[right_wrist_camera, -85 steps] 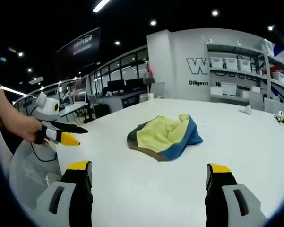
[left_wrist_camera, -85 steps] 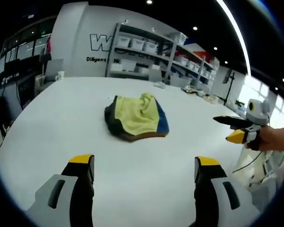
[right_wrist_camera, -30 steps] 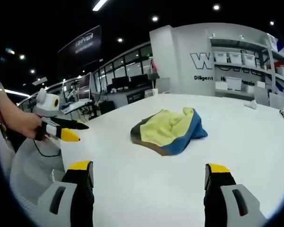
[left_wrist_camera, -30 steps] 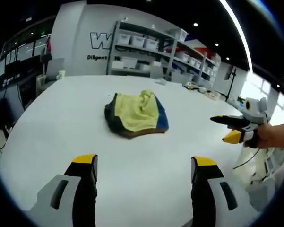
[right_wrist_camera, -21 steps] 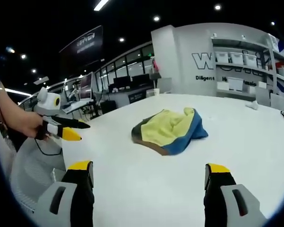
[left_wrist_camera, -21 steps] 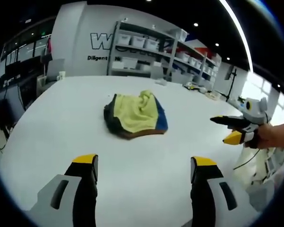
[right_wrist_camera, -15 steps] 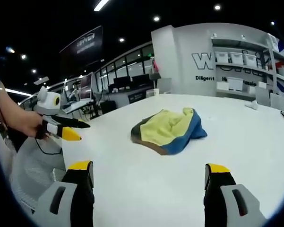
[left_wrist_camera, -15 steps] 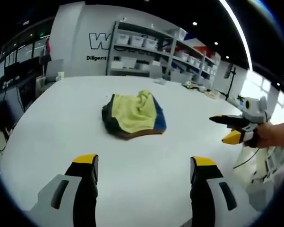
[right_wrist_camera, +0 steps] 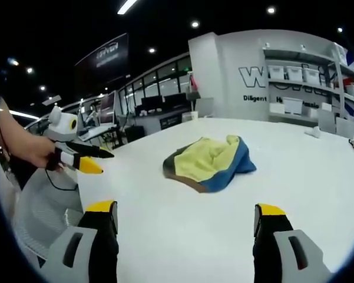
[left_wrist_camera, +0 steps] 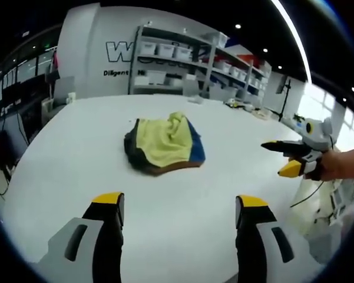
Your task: Fold the garment on the visible template until the final outline fits inside the template.
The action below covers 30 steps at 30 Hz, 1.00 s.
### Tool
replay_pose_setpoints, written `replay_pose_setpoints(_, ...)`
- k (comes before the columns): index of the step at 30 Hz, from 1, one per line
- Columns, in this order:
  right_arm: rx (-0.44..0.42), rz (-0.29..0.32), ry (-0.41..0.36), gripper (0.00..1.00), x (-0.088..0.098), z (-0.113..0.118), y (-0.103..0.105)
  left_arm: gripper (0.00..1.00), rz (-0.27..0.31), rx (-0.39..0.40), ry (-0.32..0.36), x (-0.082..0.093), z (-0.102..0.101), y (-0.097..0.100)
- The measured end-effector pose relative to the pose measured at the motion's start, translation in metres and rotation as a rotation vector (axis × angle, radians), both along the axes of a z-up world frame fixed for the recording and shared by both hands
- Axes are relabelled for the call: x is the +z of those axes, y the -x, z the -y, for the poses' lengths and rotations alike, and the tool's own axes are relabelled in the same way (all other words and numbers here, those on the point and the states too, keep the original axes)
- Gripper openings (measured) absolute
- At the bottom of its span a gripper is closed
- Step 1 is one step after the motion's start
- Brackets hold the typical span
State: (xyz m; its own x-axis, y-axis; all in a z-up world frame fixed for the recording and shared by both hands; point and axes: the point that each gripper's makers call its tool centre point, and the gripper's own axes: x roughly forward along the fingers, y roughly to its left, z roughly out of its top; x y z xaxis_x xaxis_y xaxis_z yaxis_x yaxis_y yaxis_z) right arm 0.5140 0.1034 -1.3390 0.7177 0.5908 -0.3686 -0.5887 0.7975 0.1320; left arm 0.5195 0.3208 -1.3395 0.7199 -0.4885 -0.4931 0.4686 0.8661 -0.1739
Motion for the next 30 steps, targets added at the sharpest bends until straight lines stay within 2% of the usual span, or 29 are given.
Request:
replay_pose_setpoints(9,0.022,0.013,0.006,0.91,0.002,-0.009,-0.003,0.75,0.006,-0.025,-0.011,0.003,-0.001,-0.008)
replay_pose_setpoints(12,0.03,0.006,0.012,0.9,-0.003,-0.01,-0.006,0.74,0.009,-0.047,-0.024,0.001,-0.002,-0.013)
replay_pose_setpoints(17,0.062,0.025,0.026,0.83,-0.001,-0.014,-0.012,0.71,0.009,-0.11,-0.07,-0.006,0.0,-0.025)
replay_pose_setpoints(21,0.089,0.032,0.044,0.78,-0.002,-0.016,-0.018,0.68,0.015,-0.136,-0.074,-0.007,0.003,-0.038)
replay_pose_setpoints(23,0.113,0.041,0.058,0.71,-0.002,-0.017,-0.02,0.67,0.02,-0.154,-0.086,-0.008,0.005,-0.042)
replay_pose_setpoints(25,0.136,0.049,0.078,0.58,-0.003,-0.018,-0.022,0.64,0.024,-0.181,-0.095,-0.01,0.009,-0.047)
replay_pose_setpoints(30,0.175,0.062,0.129,0.48,-0.007,-0.019,-0.035,0.6,0.027,-0.265,-0.146,-0.019,0.015,-0.059)
